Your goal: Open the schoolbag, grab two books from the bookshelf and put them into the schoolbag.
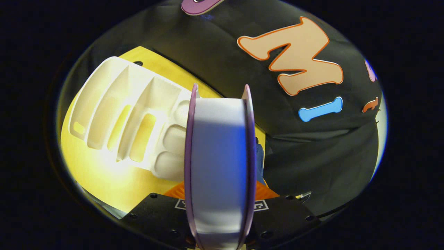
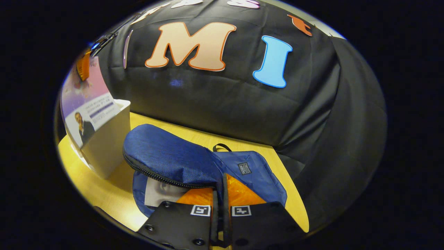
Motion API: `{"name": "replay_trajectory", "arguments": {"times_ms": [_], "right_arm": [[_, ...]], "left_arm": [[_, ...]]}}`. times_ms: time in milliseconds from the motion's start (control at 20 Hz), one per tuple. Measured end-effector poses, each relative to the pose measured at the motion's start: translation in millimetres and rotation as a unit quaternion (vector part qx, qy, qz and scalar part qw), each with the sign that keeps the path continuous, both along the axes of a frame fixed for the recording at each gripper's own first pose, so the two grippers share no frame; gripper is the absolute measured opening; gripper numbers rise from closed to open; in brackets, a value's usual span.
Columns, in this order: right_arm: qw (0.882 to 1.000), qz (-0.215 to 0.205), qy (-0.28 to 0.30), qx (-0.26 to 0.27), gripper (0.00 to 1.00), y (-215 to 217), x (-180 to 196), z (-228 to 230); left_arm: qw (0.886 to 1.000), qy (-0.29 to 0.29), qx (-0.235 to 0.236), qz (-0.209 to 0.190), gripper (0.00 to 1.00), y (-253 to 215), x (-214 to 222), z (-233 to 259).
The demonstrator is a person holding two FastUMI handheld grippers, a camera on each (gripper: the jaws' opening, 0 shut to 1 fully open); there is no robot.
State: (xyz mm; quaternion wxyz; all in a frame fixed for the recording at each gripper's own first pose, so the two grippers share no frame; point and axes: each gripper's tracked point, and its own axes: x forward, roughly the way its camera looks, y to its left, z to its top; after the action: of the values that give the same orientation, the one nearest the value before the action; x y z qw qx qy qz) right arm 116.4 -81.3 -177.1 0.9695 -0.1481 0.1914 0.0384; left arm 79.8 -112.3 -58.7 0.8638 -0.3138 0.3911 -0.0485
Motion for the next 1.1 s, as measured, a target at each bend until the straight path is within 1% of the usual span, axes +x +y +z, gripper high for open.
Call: {"name": "replay_trajectory", "arguments": {"times_ms": [250,300,350,400,500,700,850,1050,1100], "right_arm": [[1.0,-0.007,0.0,0.028,0.08,-6.4,2.3,4.0],[0.999,-0.008,0.002,0.033,0.1,-6.0,3.0,4.2],[0.999,-0.007,0.003,0.035,0.1,-5.9,2.7,3.4],[0.999,-0.007,0.004,0.036,0.08,-4.8,2.8,3.3],[0.999,-0.003,0.005,0.034,0.08,-2.6,2.8,2.7],[1.0,0.004,0.003,0.03,0.08,-2.7,0.7,5.6],[0.999,0.008,-0.001,0.032,0.08,-1.7,0.6,10.4],[0.999,0.012,-0.003,0.034,0.08,-1.8,-1.5,9.9],[0.999,0.013,-0.005,0.034,0.06,-1.4,-1.7,10.4]], "left_arm": [[0.999,0.005,-0.037,0.003,0.42,-41.4,24.8,-44.7],[0.999,0.007,-0.038,0.0,0.42,-49.1,30.5,-56.8],[0.999,0.01,-0.037,-0.003,0.42,-58.3,35.3,-68.6],[0.999,0.012,-0.034,-0.012,0.42,-68.5,40.4,-81.0],[0.999,0.011,-0.036,-0.028,0.42,-89.2,51.7,-99.0],[0.997,-0.022,-0.049,-0.049,0.41,-120.8,74.9,-123.1],[0.994,-0.047,-0.075,-0.061,0.41,-139.5,84.2,-132.5],[0.989,-0.081,-0.098,-0.071,0.4,-161.4,100.7,-146.2],[0.989,-0.083,-0.1,-0.075,0.4,-167.3,104.9,-150.4]]}}
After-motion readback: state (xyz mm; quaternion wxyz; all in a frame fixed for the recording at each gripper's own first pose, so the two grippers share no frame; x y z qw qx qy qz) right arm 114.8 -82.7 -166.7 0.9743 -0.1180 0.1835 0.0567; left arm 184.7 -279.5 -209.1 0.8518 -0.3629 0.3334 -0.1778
